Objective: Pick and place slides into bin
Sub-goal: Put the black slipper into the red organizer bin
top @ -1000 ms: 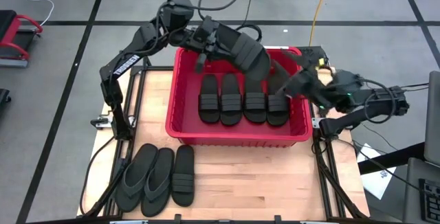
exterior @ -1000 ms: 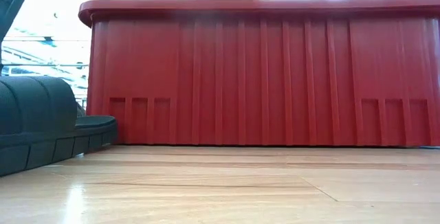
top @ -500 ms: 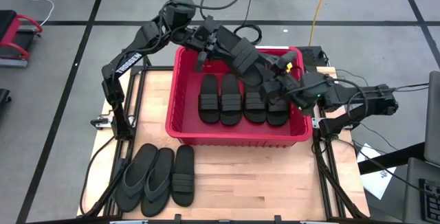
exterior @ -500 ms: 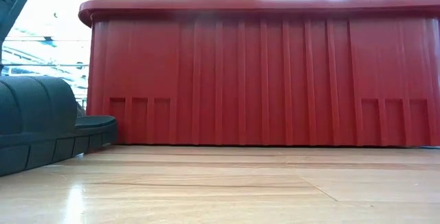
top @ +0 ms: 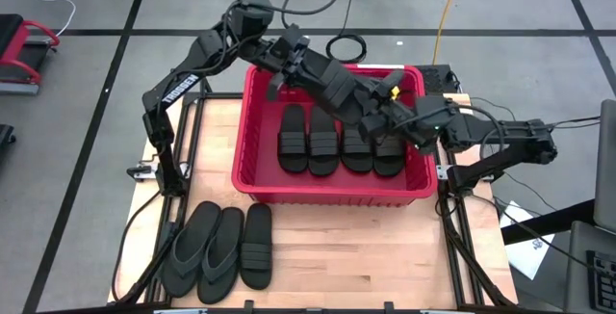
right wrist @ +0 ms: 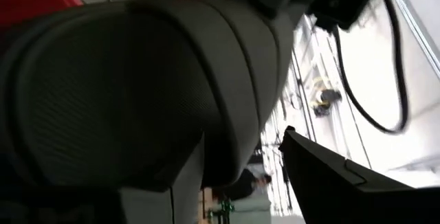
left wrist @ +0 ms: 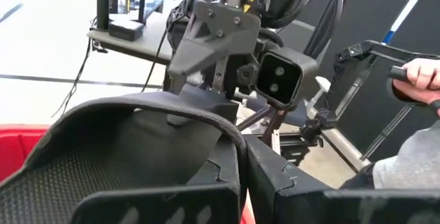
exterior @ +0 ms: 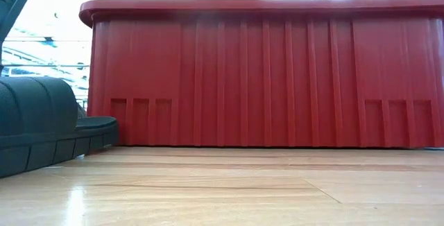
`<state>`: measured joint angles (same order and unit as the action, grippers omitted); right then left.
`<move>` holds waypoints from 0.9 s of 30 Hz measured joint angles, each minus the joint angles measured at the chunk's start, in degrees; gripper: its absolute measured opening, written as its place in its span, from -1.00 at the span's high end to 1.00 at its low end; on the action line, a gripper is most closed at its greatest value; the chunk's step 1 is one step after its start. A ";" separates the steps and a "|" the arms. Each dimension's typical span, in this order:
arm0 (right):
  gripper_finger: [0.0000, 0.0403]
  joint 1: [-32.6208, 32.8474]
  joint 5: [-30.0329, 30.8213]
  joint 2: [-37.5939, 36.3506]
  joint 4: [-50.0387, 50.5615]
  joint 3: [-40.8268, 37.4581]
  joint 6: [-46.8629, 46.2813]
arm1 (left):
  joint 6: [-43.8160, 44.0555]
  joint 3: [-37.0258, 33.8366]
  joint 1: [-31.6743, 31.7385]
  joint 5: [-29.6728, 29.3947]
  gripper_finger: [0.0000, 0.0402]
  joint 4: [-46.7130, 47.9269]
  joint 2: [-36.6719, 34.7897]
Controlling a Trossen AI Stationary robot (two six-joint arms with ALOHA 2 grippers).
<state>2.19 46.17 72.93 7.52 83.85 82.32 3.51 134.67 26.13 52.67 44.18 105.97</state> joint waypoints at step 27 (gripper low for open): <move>0.93 -2.61 -4.91 11.18 -16.05 -0.24 4.44 | -5.04 0.26 -0.22 -0.70 1.00 13.19 -0.43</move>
<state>-0.43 41.26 84.12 -8.54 83.61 86.76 -1.53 134.93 25.91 51.97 57.36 105.54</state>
